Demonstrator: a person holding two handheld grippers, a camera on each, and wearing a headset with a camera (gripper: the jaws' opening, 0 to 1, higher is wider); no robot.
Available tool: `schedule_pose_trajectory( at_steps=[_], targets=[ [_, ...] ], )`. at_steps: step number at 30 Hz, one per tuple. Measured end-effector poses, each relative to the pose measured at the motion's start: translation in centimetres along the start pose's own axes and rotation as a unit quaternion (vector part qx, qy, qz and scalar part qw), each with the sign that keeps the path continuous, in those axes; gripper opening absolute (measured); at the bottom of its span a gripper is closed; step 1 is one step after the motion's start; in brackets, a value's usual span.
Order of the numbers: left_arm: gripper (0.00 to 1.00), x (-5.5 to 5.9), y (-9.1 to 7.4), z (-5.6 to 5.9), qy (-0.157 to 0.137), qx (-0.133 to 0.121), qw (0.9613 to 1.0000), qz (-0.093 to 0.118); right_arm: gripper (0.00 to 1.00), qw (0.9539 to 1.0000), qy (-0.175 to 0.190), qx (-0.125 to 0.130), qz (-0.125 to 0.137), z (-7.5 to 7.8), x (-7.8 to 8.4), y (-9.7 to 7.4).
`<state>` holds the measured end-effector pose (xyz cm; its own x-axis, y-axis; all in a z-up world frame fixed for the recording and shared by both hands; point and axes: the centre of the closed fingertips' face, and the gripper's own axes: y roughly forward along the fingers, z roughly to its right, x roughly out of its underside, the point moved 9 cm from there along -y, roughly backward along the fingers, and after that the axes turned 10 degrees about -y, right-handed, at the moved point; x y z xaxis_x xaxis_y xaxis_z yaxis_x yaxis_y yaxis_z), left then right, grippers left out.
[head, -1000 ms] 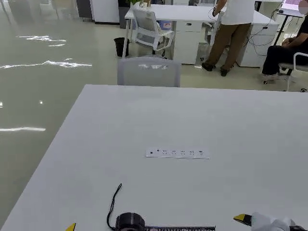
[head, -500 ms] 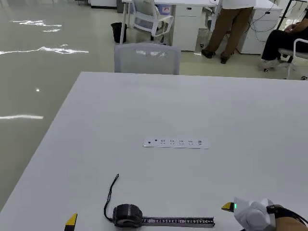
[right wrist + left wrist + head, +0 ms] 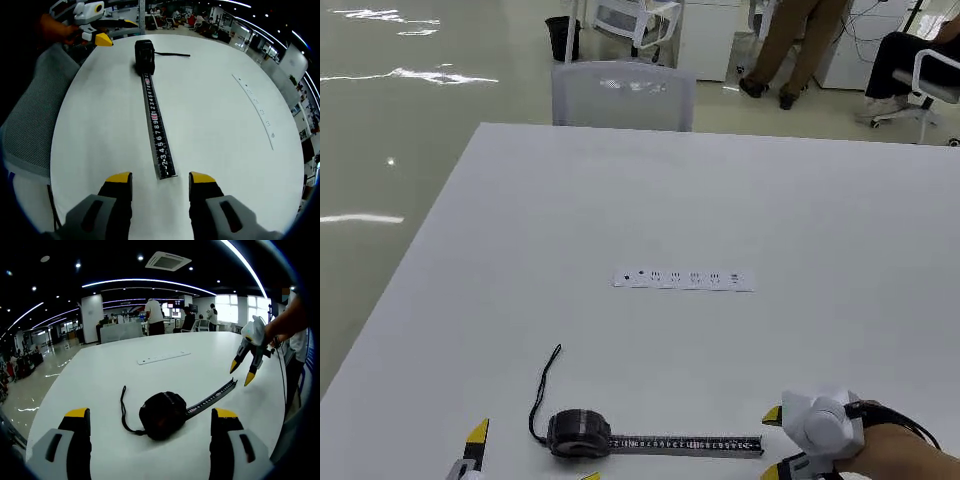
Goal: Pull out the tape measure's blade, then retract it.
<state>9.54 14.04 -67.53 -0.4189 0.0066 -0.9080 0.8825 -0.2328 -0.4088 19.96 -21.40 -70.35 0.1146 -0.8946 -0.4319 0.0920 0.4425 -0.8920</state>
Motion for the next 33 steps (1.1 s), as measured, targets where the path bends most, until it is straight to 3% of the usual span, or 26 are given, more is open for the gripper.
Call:
schedule_pose_trajectory(
  at_steps=[6,9,12,16,18,19,25,33],
  targets=[
    [0.98,-0.2,0.7,0.5,-0.008,-0.007,0.9999,0.004,0.43,0.9998,-0.003,-0.017,-0.008,1.1,-0.4,0.8],
    [0.98,-0.1,0.9,0.6,-0.022,-0.007,0.9997,0.003,0.39,0.9996,-0.008,-0.024,-0.016,1.3,0.1,1.3],
    [0.98,0.1,1.0,0.6,-0.023,-0.006,0.9997,0.002,0.39,0.9993,0.018,-0.031,-0.012,1.8,0.8,1.7],
    [0.98,0.2,0.9,0.6,-0.027,-0.005,0.9996,-0.002,0.33,0.9987,0.024,-0.040,-0.019,1.8,1.5,2.0],
    [0.98,0.4,0.9,0.2,-0.029,-0.009,0.9996,-0.001,0.32,0.9991,0.006,-0.039,-0.017,2.2,1.8,2.1],
    [0.98,0.4,0.8,0.1,-0.031,-0.010,0.9995,-0.001,0.31,0.9989,0.015,-0.040,-0.022,2.0,1.7,2.1],
    [0.98,0.4,0.4,0.3,-0.033,-0.015,0.9993,-0.005,0.27,0.9981,-0.024,-0.046,-0.034,1.8,1.1,2.5],
    [0.98,0.4,0.2,0.6,-0.029,-0.016,0.9994,-0.007,0.23,0.9978,-0.024,-0.049,-0.038,1.7,1.2,2.6]
  ],
)
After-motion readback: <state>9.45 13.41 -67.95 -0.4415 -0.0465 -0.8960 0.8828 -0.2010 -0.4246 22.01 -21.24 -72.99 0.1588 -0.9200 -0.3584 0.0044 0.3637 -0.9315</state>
